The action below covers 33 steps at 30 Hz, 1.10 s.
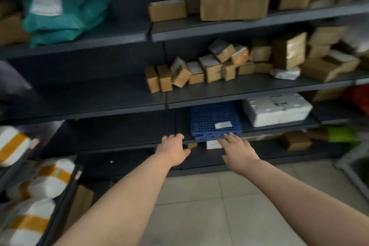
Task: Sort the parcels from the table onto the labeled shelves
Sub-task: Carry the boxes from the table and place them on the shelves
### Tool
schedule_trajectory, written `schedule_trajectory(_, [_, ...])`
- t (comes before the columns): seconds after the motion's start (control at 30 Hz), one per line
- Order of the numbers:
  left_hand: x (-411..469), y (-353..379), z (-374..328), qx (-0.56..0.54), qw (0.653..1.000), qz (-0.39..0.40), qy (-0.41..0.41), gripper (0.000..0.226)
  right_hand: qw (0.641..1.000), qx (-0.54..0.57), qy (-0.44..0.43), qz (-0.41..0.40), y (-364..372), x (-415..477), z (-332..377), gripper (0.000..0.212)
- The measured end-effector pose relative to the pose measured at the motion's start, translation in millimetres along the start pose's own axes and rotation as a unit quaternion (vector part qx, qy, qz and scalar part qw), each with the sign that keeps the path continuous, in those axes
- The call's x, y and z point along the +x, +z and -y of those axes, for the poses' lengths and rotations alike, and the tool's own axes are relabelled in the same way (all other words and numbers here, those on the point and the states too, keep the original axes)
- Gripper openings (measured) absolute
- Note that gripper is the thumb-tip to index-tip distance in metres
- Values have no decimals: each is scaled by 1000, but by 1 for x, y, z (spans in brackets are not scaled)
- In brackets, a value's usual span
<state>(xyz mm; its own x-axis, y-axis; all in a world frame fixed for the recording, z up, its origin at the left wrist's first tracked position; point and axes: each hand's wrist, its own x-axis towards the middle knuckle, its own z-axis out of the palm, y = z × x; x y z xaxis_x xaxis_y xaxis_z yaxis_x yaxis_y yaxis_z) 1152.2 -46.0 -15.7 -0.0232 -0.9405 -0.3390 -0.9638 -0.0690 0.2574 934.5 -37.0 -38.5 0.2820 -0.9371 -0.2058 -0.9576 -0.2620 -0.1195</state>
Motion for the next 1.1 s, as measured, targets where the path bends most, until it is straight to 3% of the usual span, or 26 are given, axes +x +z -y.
schedule_trajectory(0.3, [74, 30, -185, 63, 977, 67, 193, 61, 973, 78, 212, -39, -5, -55, -156, 59])
schedule_trajectory(0.53, [148, 41, -329, 84, 944, 64, 312, 54, 933, 83, 339, -83, -24, -58, -278, 55])
schedule_trajectory(0.87, [239, 61, -513, 95, 903, 148, 393, 55, 867, 93, 477, -105, -46, -61, -405, 51])
schedule_trajectory(1.1, [242, 99, -633, 120, 862, 173, 462, 56, 805, 110, 571, -117, -45, -112, -483, 53])
